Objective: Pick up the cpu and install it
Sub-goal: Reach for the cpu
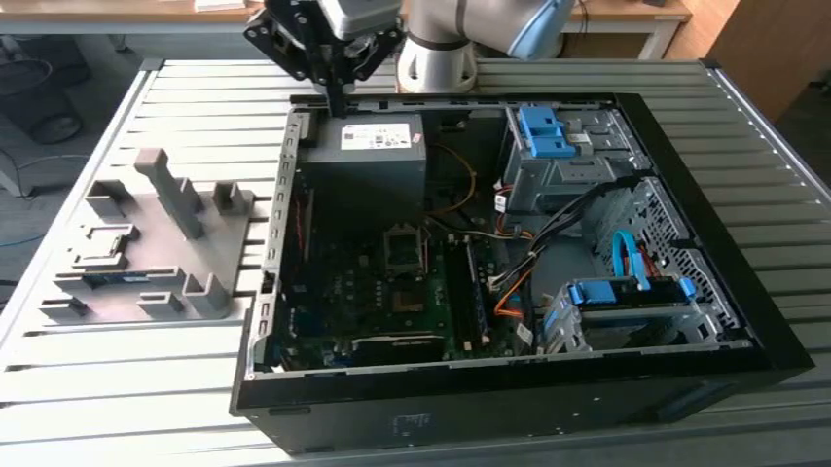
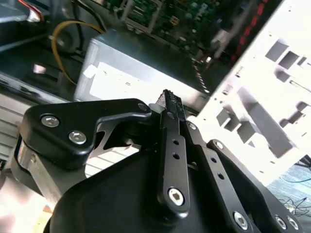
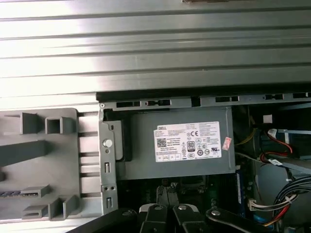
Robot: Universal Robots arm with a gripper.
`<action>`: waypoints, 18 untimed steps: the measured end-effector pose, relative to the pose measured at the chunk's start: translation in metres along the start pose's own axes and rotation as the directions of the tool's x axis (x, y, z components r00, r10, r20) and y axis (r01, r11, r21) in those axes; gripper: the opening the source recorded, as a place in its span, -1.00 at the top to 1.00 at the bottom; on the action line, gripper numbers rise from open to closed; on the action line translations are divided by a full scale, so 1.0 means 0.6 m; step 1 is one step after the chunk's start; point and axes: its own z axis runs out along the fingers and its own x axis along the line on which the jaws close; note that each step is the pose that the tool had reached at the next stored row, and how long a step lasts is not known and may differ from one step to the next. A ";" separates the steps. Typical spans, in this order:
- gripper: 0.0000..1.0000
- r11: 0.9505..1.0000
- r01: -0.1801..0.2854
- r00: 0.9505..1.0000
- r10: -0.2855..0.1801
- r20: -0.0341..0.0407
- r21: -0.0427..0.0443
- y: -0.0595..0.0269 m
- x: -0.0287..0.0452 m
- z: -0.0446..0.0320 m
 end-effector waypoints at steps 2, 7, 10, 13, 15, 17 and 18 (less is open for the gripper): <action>0.80 1.000 0.000 1.000 0.000 0.000 0.000 -0.001 0.015 0.000; 0.80 1.000 0.000 1.000 0.000 0.001 0.000 -0.003 0.045 -0.001; 0.80 1.000 0.000 1.000 0.000 0.001 0.000 -0.005 0.060 -0.002; 0.80 1.000 0.000 1.000 0.000 0.001 0.000 -0.006 0.075 -0.002; 0.80 1.000 0.000 1.000 0.000 0.001 0.000 -0.006 0.083 -0.002; 0.80 1.000 0.000 1.000 0.000 0.001 0.000 -0.007 0.093 -0.003; 0.80 1.000 0.000 1.000 0.000 0.001 0.000 -0.007 0.098 -0.003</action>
